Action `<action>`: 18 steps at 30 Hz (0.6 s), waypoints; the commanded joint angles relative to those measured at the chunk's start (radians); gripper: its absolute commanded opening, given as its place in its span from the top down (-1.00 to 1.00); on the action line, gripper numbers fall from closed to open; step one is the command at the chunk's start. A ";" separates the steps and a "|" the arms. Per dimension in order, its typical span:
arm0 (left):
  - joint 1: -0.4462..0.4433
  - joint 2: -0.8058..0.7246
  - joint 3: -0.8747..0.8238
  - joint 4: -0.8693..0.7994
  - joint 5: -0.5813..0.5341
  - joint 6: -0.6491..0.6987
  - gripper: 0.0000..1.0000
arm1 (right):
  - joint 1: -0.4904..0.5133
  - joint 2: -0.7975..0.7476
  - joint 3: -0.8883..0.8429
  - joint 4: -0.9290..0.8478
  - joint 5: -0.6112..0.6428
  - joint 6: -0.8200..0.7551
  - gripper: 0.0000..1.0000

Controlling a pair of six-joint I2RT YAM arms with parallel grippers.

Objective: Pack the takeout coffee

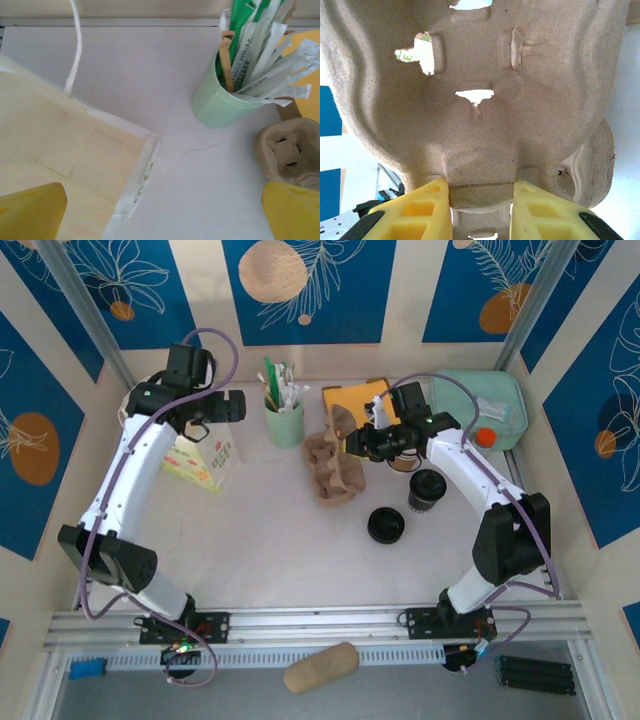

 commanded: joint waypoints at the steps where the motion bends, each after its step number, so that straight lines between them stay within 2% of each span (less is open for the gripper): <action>1: 0.026 0.037 0.039 -0.039 -0.003 0.033 -0.99 | -0.012 -0.040 0.033 -0.030 -0.035 -0.014 0.44; 8: 0.033 0.115 0.054 -0.060 0.033 0.062 -0.99 | -0.025 -0.037 0.033 -0.027 -0.044 -0.013 0.44; 18: 0.029 0.132 0.040 -0.104 0.180 0.125 -0.99 | -0.033 -0.039 0.027 -0.016 -0.047 -0.008 0.45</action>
